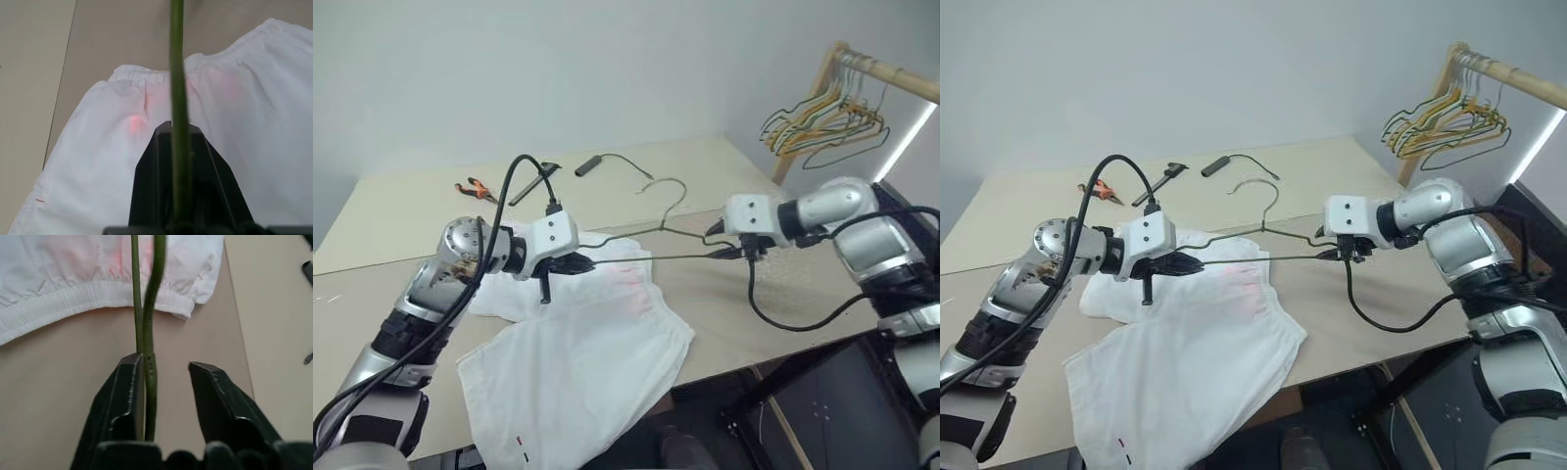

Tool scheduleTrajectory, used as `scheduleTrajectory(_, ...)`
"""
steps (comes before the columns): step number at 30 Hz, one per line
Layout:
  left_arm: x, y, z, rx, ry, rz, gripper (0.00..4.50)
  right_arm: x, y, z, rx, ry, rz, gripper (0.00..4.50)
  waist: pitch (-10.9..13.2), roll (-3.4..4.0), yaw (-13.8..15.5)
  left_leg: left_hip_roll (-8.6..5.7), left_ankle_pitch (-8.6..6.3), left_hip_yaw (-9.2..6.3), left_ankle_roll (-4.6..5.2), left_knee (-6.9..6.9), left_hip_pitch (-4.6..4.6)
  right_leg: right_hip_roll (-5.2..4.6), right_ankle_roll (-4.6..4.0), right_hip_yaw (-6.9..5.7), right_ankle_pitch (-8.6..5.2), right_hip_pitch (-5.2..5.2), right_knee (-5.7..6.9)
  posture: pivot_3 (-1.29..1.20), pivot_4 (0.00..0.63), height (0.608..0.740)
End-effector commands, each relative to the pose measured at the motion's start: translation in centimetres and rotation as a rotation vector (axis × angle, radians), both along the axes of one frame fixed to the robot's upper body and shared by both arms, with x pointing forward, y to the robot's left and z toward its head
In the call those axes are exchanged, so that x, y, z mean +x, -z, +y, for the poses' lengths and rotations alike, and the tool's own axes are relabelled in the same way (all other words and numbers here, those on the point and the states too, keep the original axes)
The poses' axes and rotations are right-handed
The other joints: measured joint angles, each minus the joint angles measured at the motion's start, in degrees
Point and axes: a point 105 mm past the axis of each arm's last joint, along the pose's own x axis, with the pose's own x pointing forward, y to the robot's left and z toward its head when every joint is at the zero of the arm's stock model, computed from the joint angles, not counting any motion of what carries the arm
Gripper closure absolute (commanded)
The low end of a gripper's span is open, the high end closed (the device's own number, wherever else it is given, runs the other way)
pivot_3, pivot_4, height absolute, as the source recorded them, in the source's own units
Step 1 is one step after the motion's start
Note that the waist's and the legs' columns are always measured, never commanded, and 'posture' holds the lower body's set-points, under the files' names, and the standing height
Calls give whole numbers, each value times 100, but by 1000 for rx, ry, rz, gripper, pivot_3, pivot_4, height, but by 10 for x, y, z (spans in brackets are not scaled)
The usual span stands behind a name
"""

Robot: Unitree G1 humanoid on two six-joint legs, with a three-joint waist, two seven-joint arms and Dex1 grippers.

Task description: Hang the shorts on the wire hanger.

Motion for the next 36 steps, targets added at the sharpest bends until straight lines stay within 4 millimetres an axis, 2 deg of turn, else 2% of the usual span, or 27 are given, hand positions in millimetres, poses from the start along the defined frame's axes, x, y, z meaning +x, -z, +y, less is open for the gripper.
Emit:
scheduleTrajectory(1, -4, -17, -4, -37, 30, -55, 4385, 1, -6, -2, -51, -18, 3, 3858, 1, 1, 56, 2, 0, -1, 0, 12, -9, 1, 0, -6, 0, -5, 5, -36, 0, 740)
scheduleTrajectory(3, -4, -17, -4, -45, 29, -52, 4385, -1, -2, -3, -67, -34, 32, 4468, 1, 1, 115, 3, -1, -1, 2, 21, -14, 1, 0, -9, 0, -5, 7, -38, 0, 740)
scheduleTrajectory(9, -5, -18, -6, -54, 52, -59, 4385, 0, -3, -1, -23, -46, 35, 4468, 1, 1, 143, 2, -3, 13, 4, 28, -13, 0, 4, -7, 5, 0, 5, -42, 0, 740)
scheduleTrajectory(14, -3, -18, -7, -54, 54, -60, 4385, 0, -7, -7, -4, -36, 9, 3021, 1, 1, 127, 3, -3, 31, 4, 29, -5, 2, 3, -6, 7, 3, 12, -53, 0, 740)
scheduleTrajectory(18, -2, -19, -8, -56, 61, -64, 4385, -4, -1, -9, -40, -51, 26, 1631, 1, 1, 119, 2, -3, 38, 4, 29, -5, 2, 3, -4, 7, 4, 11, -54, 0, 740)
scheduleTrajectory(23, -1, -21, -9, -62, 61, -68, 4385, 0, 6, -9, -85, -32, 35, 1631, 1, 1, 120, 2, -3, 41, 4, 29, -4, 3, 3, -2, 7, 4, 11, -44, 0, 740)
scheduleTrajectory(26, -1, -21, -7, -59, 57, -69, 4385, 4, 5, -8, -77, -12, 34, 2273, 1, 1, 116, 2, -3, 41, 4, 30, -3, 3, 3, -1, 8, 4, 12, -40, 0, 740)
scheduleTrajectory(32, -3, -17, -4, -37, 51, -63, 4385, 0, -3, -2, -34, -24, 36, 4391, 1, 1, 125, 1, -3, 40, 4, 30, -4, 2, 3, -1, 8, 3, 12, -41, 0, 740)
scheduleTrajectory(36, -7, -11, -5, -10, 88, -63, 4385, -12, -3, 3, -37, -67, 33, 4453, 1, 1, 126, 2, -3, 38, 4, 30, -4, 2, 4, 0, 8, 3, 13, -48, 0, 740)
